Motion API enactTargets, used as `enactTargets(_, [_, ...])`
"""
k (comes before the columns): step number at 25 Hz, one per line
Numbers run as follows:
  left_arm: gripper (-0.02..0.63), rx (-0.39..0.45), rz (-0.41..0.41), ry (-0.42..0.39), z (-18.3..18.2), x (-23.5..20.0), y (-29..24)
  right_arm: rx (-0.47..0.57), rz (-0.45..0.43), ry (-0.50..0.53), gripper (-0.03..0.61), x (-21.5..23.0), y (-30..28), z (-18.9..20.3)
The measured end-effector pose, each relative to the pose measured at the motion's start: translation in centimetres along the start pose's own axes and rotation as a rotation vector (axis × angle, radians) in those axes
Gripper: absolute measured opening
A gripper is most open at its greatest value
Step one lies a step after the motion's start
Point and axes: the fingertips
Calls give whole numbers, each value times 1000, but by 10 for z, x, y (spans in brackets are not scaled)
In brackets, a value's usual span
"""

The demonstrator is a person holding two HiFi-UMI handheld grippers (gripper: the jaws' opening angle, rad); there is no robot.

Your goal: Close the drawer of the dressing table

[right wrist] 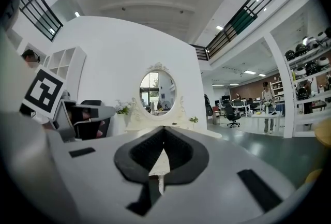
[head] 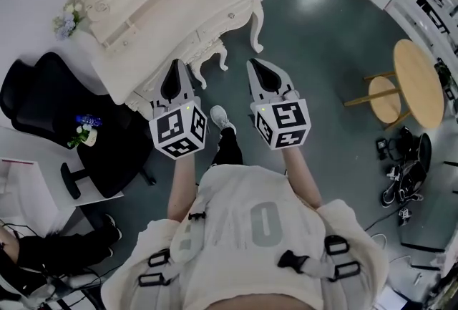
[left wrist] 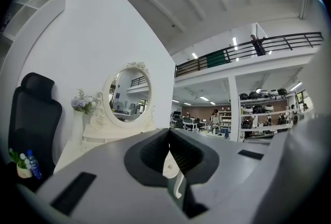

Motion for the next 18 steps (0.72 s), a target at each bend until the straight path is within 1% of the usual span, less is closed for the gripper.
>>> enactTargets(3, [20,9,18,-4,0,0,-20,3,5,7,9,8,-15,-1])
enactTargets(8, [20,-2,26,4,9,-9,-58,-9,-7,26,9,18,-54,0])
enactTargets(13, [20,6,-3,11,4,-31,-107,-25,-54,38,9,24,-113,-9])
enactTargets(18, [20,-2,-53,21,-4,-70,-162,-52,-107,49,9,26,-187,-23])
Point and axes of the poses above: the fingertips, and each gripper's own axes: y backward along the fingers, x to its right, z out of its underside, and after that the axes turned 5 degrees about -x, right-handed
